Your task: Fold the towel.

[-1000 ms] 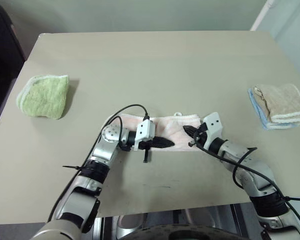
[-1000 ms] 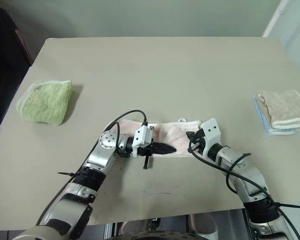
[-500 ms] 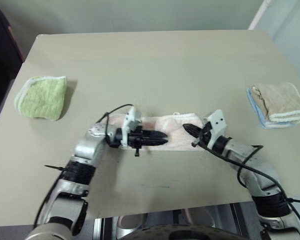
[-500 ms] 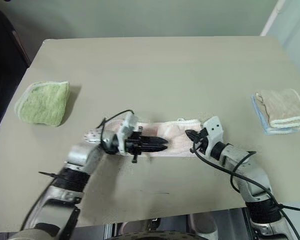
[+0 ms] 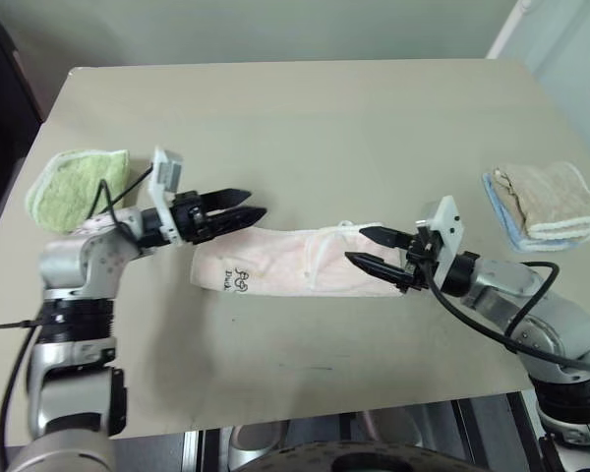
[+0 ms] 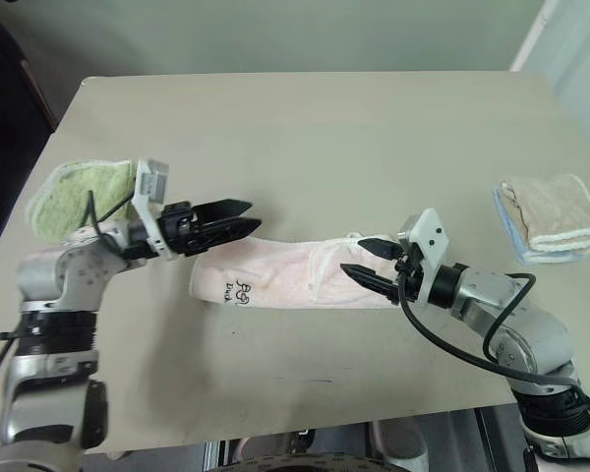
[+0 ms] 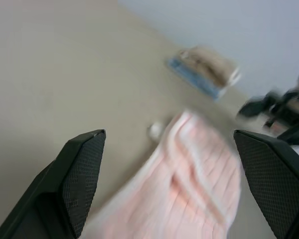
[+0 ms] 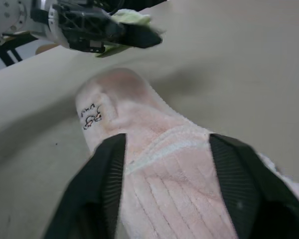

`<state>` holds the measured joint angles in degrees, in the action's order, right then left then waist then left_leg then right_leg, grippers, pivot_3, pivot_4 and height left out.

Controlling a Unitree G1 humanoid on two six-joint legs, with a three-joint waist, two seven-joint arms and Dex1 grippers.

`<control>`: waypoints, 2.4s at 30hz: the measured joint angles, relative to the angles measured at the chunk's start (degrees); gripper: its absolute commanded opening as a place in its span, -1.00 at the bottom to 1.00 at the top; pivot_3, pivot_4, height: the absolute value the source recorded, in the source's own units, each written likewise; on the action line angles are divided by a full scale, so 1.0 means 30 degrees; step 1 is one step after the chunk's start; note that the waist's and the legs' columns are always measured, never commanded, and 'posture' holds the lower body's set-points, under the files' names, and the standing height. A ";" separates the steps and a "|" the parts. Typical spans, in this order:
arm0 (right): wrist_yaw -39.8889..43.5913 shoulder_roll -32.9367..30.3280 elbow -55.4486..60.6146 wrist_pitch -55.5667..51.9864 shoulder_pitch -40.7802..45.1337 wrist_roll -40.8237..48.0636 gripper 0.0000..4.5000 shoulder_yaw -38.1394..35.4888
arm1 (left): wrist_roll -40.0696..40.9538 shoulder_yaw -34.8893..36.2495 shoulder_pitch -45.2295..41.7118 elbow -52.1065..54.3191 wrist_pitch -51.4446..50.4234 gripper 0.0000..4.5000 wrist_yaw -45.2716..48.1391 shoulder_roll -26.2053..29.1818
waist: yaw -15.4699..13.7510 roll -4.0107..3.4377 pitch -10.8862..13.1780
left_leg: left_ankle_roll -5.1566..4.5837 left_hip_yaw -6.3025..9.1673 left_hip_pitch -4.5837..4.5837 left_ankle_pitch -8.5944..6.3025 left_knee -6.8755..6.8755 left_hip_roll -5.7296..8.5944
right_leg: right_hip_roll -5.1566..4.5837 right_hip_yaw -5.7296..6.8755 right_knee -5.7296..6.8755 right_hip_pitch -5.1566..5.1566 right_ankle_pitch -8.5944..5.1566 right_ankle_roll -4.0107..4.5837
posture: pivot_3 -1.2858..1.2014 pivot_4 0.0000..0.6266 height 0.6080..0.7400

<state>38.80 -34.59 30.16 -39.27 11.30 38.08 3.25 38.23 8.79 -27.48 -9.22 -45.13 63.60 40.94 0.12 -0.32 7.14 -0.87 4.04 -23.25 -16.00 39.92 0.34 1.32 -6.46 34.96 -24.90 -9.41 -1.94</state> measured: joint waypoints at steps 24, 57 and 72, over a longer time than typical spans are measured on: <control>0.0417 0.2508 -0.1915 -0.0541 0.2168 -0.0418 0.99 0.1384 | 0.4732 0.3732 0.4318 -0.0266 -1.5516 1.00 -0.3263 0.5496 | 0.0002 0.0090 0.0011 | 0.0253 0.0032 0.0077 0.0088 -0.0333 -0.0056 | 0.0080 0.0007 0.0283 -0.0239 -0.0116 0.0344 | 0.03 -0.52 1.00; -0.1330 0.2836 -0.1622 -0.1204 0.1648 -0.0449 1.00 0.0679 | 0.8925 0.5220 0.1964 -0.3698 -1.5698 -0.53 -1.0413 0.1358 | -0.0337 0.0138 0.0014 | 0.0598 0.0079 0.0336 0.0343 -0.0577 -0.0060 | 0.0144 0.0001 0.0330 -0.0095 -0.0167 0.0433 | 0.03 -0.52 1.00; -0.0852 0.2267 -0.1032 -0.0867 0.0564 -0.0198 1.00 -0.0230 | 0.9510 0.5309 0.0214 -0.2457 -1.5695 -0.99 -0.9838 0.1106 | -0.0344 0.0237 0.0061 | 0.0566 0.0079 0.0342 0.0326 -0.0564 -0.0056 | 0.0143 0.0002 0.0332 -0.0066 -0.0173 0.0428 | 0.03 -0.52 1.00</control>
<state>36.25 -27.79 27.07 -41.87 12.99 37.49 2.56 66.76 24.71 -26.84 -16.59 -92.21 34.09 44.26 -0.92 0.39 7.33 0.83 4.28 -22.23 -15.02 38.23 0.17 1.75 -6.46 35.96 -25.10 -9.93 -0.65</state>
